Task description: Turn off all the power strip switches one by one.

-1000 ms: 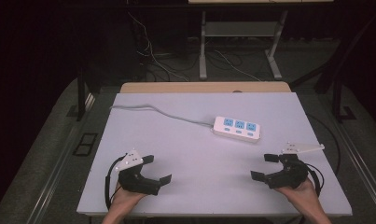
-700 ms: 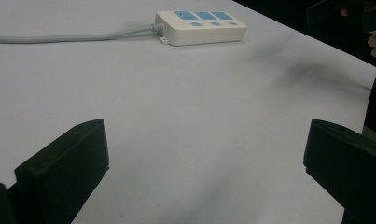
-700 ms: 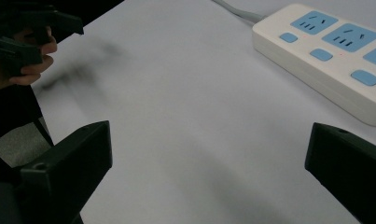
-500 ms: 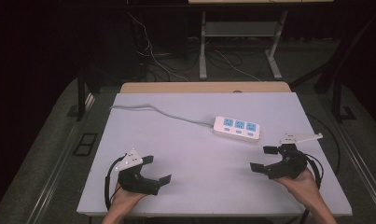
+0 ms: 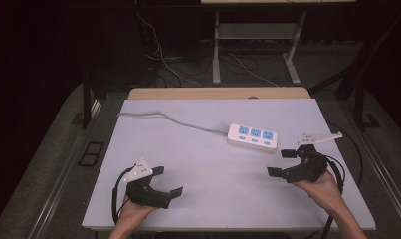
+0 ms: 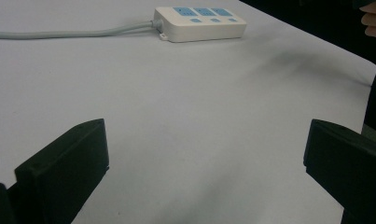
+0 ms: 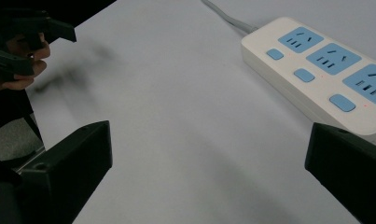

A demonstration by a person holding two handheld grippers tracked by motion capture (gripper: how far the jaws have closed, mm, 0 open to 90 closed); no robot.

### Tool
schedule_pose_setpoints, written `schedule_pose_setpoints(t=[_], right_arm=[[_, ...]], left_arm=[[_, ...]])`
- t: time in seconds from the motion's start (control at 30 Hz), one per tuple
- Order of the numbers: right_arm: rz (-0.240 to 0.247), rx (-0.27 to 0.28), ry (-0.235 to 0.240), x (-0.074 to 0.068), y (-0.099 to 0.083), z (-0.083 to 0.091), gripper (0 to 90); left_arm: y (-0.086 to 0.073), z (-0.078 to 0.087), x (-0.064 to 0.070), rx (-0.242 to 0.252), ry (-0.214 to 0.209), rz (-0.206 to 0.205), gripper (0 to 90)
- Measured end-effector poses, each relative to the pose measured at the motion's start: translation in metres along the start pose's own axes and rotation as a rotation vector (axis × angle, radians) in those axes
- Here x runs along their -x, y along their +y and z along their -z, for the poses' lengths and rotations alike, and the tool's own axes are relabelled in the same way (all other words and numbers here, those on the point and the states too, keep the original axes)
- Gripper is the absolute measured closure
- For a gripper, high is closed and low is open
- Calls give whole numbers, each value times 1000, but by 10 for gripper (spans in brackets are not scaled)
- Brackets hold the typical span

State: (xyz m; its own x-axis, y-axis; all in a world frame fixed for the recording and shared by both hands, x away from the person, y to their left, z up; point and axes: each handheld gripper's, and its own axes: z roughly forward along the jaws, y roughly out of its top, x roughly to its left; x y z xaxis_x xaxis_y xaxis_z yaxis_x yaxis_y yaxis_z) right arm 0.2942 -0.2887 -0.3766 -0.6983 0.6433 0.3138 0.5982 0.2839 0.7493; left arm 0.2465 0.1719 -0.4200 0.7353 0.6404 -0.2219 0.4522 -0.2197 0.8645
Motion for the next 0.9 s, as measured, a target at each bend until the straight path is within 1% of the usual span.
schedule_pose_setpoints(t=[0.03, 0.07, 0.37, 0.67, 0.9], right_arm=[[3, 0, 1, 1, 1, 0, 5], [7, -13, 9, 2, 3, -1, 5], [24, -61, 8, 8, 13, -5, 5], [22, -82, 0, 21, 25, -4, 5], [22, -96, -6, 29, 31, -5, 5]], left_arm=[[0, 0, 0, -1, 0, 0, 0], [0, 0, 0, -2, -1, -1, 0], [0, -1, 1, -10, -5, -3, 0], [-1, -1, 0, -11, -5, -1, 0], [-1, -2, 0, -12, -6, -2, 0]])
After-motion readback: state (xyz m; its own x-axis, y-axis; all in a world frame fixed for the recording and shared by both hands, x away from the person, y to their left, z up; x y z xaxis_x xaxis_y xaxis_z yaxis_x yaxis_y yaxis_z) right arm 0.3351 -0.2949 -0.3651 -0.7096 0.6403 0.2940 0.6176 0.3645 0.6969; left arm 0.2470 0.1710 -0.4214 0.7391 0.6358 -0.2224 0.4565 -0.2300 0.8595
